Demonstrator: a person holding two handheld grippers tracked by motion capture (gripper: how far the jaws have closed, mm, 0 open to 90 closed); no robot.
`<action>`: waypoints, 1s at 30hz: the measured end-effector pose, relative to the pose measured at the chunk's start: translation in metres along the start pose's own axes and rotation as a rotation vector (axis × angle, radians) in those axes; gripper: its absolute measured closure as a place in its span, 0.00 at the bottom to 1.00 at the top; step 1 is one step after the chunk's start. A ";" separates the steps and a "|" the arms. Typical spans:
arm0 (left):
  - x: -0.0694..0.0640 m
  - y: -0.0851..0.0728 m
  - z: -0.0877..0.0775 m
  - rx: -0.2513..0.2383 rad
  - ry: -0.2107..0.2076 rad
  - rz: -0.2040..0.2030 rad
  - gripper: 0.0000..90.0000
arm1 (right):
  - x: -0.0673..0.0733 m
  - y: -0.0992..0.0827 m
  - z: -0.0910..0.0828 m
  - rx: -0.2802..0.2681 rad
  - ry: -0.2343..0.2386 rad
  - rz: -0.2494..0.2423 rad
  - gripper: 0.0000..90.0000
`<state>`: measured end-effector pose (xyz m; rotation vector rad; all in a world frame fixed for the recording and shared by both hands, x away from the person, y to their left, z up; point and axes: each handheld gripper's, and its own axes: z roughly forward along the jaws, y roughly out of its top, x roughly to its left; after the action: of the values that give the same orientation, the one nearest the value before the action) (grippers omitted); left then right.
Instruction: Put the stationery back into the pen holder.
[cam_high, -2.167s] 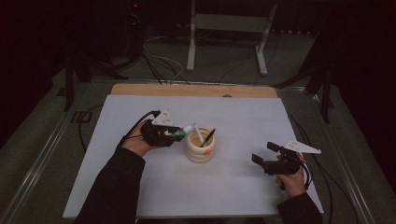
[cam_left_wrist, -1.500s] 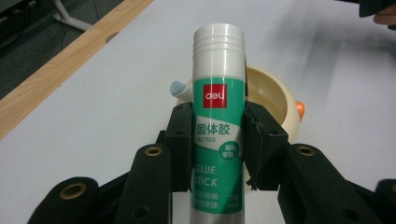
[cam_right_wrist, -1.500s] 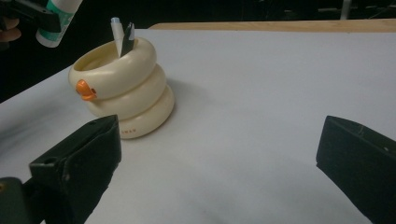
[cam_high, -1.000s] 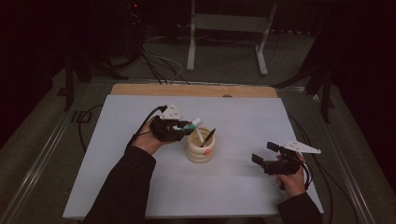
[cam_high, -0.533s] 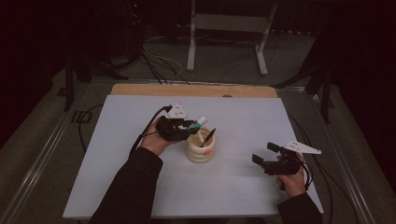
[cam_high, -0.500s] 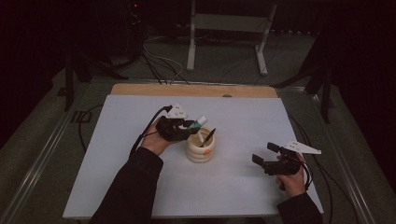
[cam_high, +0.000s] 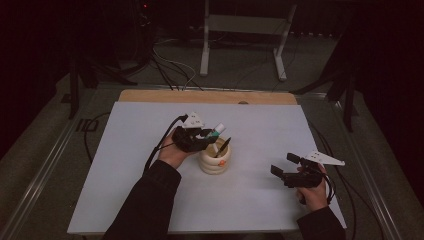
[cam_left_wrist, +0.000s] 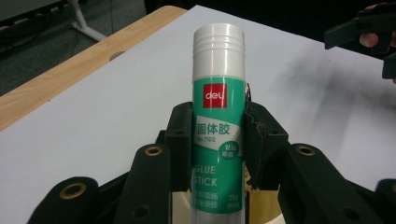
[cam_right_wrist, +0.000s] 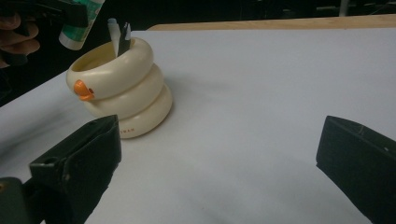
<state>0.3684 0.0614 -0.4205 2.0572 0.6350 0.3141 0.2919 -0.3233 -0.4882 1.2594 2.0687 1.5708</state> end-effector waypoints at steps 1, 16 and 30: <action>0.000 0.000 0.000 -0.006 0.005 -0.007 0.74 | 0.000 0.000 0.000 0.001 0.001 -0.002 0.00; -0.005 -0.006 0.009 -0.040 -0.021 -0.058 0.74 | 0.002 0.001 0.001 -0.002 0.000 -0.007 0.00; -0.006 -0.010 0.020 -0.021 -0.032 -0.064 0.74 | 0.001 0.001 0.000 -0.005 0.002 -0.002 0.00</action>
<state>0.3689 0.0481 -0.4398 2.0133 0.6745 0.2495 0.2919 -0.3222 -0.4872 1.2542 2.0657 1.5751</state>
